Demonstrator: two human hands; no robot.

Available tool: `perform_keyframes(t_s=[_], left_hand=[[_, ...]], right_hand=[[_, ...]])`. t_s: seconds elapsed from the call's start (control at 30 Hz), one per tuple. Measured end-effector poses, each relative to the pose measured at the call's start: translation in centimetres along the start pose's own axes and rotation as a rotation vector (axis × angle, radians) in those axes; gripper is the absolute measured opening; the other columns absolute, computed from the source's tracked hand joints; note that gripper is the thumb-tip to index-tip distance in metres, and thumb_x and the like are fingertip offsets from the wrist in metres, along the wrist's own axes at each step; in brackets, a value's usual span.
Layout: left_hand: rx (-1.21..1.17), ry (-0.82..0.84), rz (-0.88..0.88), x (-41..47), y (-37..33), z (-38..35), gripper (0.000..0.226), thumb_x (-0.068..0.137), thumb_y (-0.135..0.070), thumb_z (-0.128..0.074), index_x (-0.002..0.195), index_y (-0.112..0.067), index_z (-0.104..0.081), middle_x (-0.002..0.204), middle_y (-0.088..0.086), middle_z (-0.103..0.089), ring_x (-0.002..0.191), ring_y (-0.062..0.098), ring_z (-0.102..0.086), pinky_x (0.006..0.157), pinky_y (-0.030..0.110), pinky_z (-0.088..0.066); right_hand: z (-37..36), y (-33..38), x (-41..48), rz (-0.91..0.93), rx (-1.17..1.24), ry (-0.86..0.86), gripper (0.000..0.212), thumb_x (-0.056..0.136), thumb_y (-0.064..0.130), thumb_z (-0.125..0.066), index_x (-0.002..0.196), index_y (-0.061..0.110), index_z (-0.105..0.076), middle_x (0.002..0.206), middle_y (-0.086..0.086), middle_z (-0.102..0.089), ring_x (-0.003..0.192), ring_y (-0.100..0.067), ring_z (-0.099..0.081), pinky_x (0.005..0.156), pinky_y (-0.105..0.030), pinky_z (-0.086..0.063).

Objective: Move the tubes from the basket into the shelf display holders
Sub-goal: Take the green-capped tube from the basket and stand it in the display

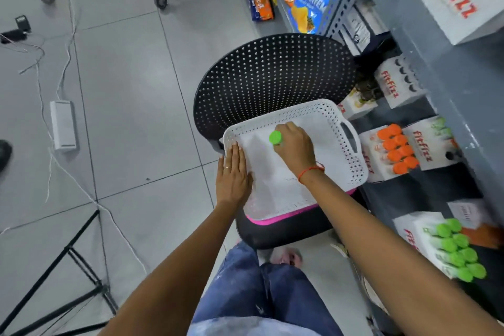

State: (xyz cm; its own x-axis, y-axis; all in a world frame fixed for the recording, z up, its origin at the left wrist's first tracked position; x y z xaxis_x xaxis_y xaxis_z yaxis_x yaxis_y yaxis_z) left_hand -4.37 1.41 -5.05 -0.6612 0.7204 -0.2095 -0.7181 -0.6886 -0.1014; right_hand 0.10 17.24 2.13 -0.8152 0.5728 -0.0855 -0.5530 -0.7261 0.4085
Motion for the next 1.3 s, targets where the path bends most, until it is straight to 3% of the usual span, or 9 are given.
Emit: perform_keyframes(t_s=[0.1,0.3,0.6,0.7,0.77,0.87,0.93,1.17,1.3], left_hand=[[-0.022,-0.031,-0.101,0.7,-3.4,0.7,0.063,0.088,-0.031,-0.028,0.139,0.004,-0.038,0.147,0.019,-0.039,0.136,0.032,-0.037,0.112,0.047,-0.022],[-0.058,-0.148,-0.357,3.9,-14.6,6.1,0.066,0.085,-0.020,-0.057,0.141,0.005,-0.033,0.149,0.019,-0.036,0.139,0.030,-0.032,0.115,0.045,-0.020],[-0.114,-0.330,-0.724,3.8,-31.0,15.0,0.065,0.078,-0.011,-0.042,0.141,0.005,-0.033,0.148,0.019,-0.036,0.138,0.030,-0.034,0.114,0.044,-0.022],[-0.119,-0.258,-0.840,3.2,-34.5,16.1,0.084,0.069,-0.019,-0.062,0.143,0.005,-0.030,0.150,0.021,-0.031,0.140,0.032,-0.029,0.114,0.044,-0.022],[-0.059,-0.194,-0.907,2.9,-36.3,16.4,0.095,0.070,-0.029,-0.069,0.145,0.006,-0.021,0.154,0.022,-0.022,0.143,0.033,-0.019,0.116,0.044,-0.014],[0.107,-0.141,-0.975,2.7,-38.3,16.1,0.100,0.084,-0.045,-0.059,0.147,0.004,0.000,0.158,0.020,0.000,0.146,0.031,0.000,0.117,0.041,0.001],[0.164,-0.105,-0.993,2.7,-39.0,15.6,0.102,0.086,-0.052,-0.053,0.147,0.003,0.007,0.158,0.018,0.007,0.146,0.028,0.006,0.117,0.040,0.006],[0.245,-0.034,-1.002,2.9,-39.4,15.2,0.099,0.088,-0.052,-0.050,0.148,0.000,0.010,0.158,0.016,0.011,0.146,0.028,0.009,0.118,0.041,0.005],[0.242,-0.034,-0.993,2.9,-39.4,15.2,0.096,0.090,-0.053,-0.047,0.148,-0.003,0.011,0.158,0.014,0.012,0.145,0.027,0.011,0.119,0.041,0.004]], right_hand=[[4.6,-3.2,-1.9,-0.161,0.208,-0.101,0.034,0.068,0.006,-0.071,0.102,0.005,-0.066,0.102,-0.018,-0.066,0.092,-0.035,-0.063,0.075,-0.038,-0.051],[16.9,-6.5,-6.0,-0.260,0.211,-0.275,0.017,0.065,0.008,-0.076,0.080,0.005,-0.069,0.084,-0.017,-0.071,0.079,-0.032,-0.065,0.067,-0.030,-0.043],[33.6,-11.2,-15.2,-0.501,0.122,-0.601,0.024,0.066,0.018,-0.080,0.086,0.008,-0.071,0.092,-0.015,-0.076,0.089,-0.032,-0.068,0.077,-0.039,-0.053],[37.7,-11.8,-18.6,-0.540,0.093,-0.674,0.028,0.067,0.015,-0.080,0.091,0.006,-0.071,0.094,-0.014,-0.076,0.090,-0.029,-0.068,0.076,-0.033,-0.047],[39.8,-12.0,-20.4,-0.550,0.066,-0.691,0.031,0.069,0.016,-0.078,0.098,0.009,-0.072,0.100,-0.013,-0.075,0.094,-0.028,-0.068,0.076,-0.031,-0.047],[42.0,-12.8,-22.3,-0.563,0.076,-0.692,0.027,0.073,0.009,-0.073,0.099,0.010,-0.072,0.104,-0.014,-0.074,0.097,-0.028,-0.067,0.073,-0.031,-0.050],[42.9,-13.3,-22.9,-0.552,0.087,-0.667,0.027,0.074,0.003,-0.069,0.101,0.006,-0.070,0.105,-0.017,-0.073,0.100,-0.030,-0.066,0.081,-0.037,-0.051],[44.2,-16.6,-23.3,-0.631,0.146,-0.617,0.014,0.076,0.017,-0.072,0.086,0.007,-0.071,0.091,-0.010,-0.069,0.089,-0.029,-0.066,0.076,-0.034,-0.050],[45.2,-17.4,-23.0,-0.677,-0.004,-0.617,0.022,0.086,0.014,-0.062,0.105,0.006,-0.067,0.116,-0.015,-0.068,0.109,-0.031,-0.060,0.093,-0.036,-0.048]])
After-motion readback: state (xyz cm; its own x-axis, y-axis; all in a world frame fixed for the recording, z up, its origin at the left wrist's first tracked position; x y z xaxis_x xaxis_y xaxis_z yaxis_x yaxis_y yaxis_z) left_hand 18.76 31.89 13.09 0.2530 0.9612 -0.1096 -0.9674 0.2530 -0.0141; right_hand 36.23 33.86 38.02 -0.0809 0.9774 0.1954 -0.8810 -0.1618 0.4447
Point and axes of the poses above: each hand's wrist, its own x-axis towards the middle knuckle, its own z-axis out of the back of the hand, y = z × x, the point moved 6 cm from there along x, towards the middle knuckle
